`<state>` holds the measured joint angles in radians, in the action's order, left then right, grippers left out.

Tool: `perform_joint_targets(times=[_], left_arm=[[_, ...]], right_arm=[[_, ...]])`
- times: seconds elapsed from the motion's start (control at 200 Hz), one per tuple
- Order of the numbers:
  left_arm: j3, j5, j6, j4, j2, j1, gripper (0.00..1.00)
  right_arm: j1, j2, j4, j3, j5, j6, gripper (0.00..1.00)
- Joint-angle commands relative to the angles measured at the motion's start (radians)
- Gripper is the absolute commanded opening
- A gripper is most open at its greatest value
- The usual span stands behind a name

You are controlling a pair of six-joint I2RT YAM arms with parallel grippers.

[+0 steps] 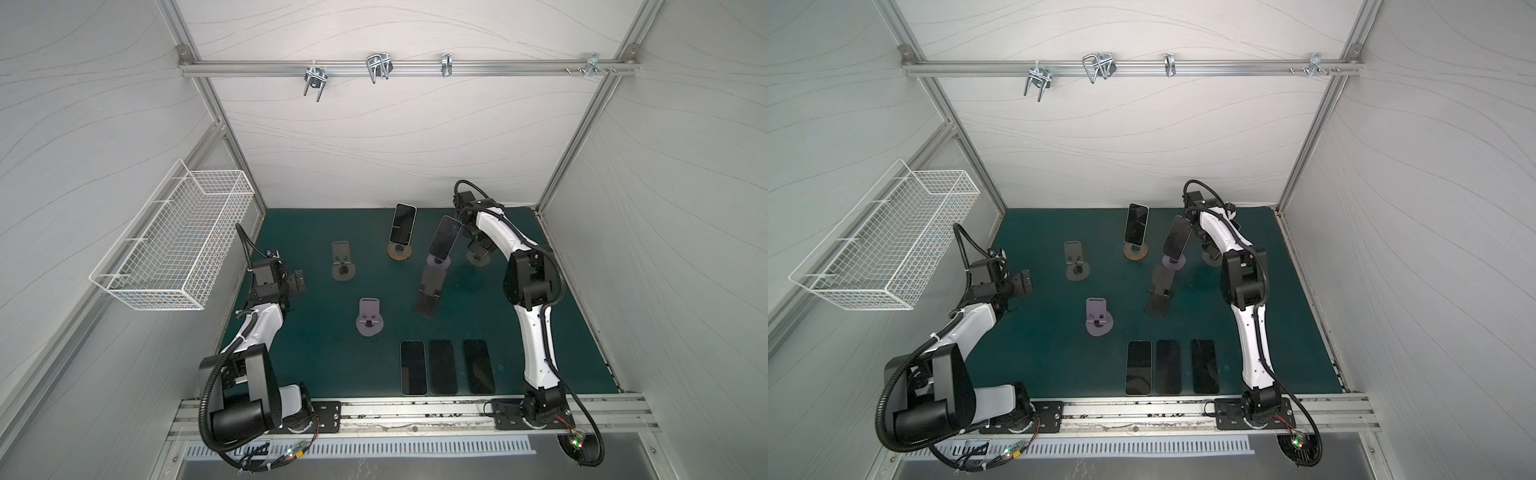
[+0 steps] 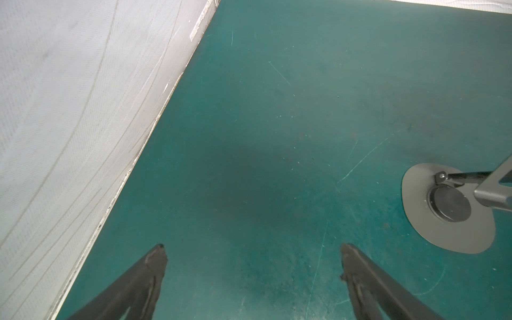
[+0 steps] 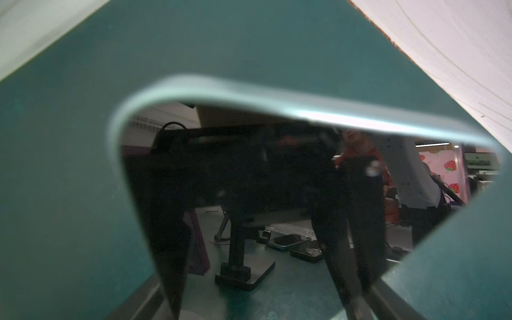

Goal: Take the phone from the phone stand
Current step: 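Lower the right gripper around the phone on the far grey stand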

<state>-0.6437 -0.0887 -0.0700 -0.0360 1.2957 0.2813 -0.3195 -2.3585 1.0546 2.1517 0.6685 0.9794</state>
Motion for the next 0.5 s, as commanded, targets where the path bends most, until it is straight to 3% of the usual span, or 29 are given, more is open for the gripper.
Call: perform_joint_targets(times=[0.0,0.495], left_arm=[[-0.033,-0.018,0.006,-0.032,0.008,0.005,0.99],[-0.031,-0.029,0.012,-0.033,0.007,0.005,0.99]], right_arm=[[-0.006,0.050,-0.019,-0.037,-0.007,-0.022,0.82],[-0.005,0.148,-0.188,-0.197,-0.042,-0.208,0.77]])
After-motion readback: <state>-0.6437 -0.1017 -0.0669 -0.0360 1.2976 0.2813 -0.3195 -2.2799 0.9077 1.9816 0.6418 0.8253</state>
